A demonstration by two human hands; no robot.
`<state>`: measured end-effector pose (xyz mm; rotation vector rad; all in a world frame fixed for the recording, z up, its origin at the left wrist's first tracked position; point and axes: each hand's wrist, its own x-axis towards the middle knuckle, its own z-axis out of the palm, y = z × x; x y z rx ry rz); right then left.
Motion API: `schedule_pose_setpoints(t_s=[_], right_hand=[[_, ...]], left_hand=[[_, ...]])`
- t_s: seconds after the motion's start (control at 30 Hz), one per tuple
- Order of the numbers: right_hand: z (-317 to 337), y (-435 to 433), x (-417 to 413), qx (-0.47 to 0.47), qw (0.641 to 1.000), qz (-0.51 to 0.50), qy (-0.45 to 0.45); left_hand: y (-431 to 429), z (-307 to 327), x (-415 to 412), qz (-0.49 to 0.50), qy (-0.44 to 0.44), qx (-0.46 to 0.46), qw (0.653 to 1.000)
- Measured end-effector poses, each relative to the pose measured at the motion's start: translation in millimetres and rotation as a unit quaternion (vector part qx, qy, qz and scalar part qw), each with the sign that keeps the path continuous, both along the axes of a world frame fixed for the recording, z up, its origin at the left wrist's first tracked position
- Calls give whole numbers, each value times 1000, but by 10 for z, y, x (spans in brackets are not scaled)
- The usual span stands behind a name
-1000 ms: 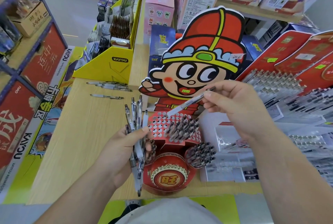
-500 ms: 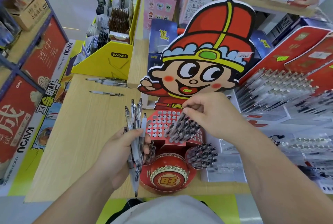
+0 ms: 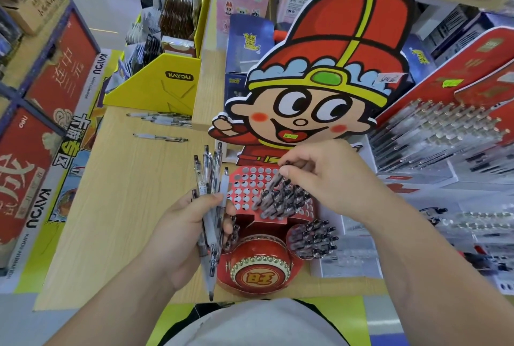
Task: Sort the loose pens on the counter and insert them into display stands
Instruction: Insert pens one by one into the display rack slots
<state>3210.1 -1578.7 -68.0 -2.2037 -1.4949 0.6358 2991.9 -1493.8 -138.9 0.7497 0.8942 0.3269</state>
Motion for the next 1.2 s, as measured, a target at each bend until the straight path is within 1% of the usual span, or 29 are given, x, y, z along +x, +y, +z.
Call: schedule_pose_setpoints(t_s=[0.23, 0.6, 0.73, 0.93, 1.2], right_hand=[[-18, 19, 10, 13, 1000, 2, 3], [-28, -19, 24, -2, 1000, 11, 1], [-95, -5, -1, 0, 1000, 20, -14], [-165, 51, -49, -40, 998, 39, -37], [-187, 70, -61, -65, 997, 37, -27]], left_hand=[[4, -11, 23, 5, 4, -3, 1000], [-25, 6, 40, 5, 0, -5, 1000], [-31, -1, 40, -2, -3, -9, 1000], [-28, 1, 33, -8, -1, -2, 1000], [-42, 1, 1, -5, 2, -8, 1000]])
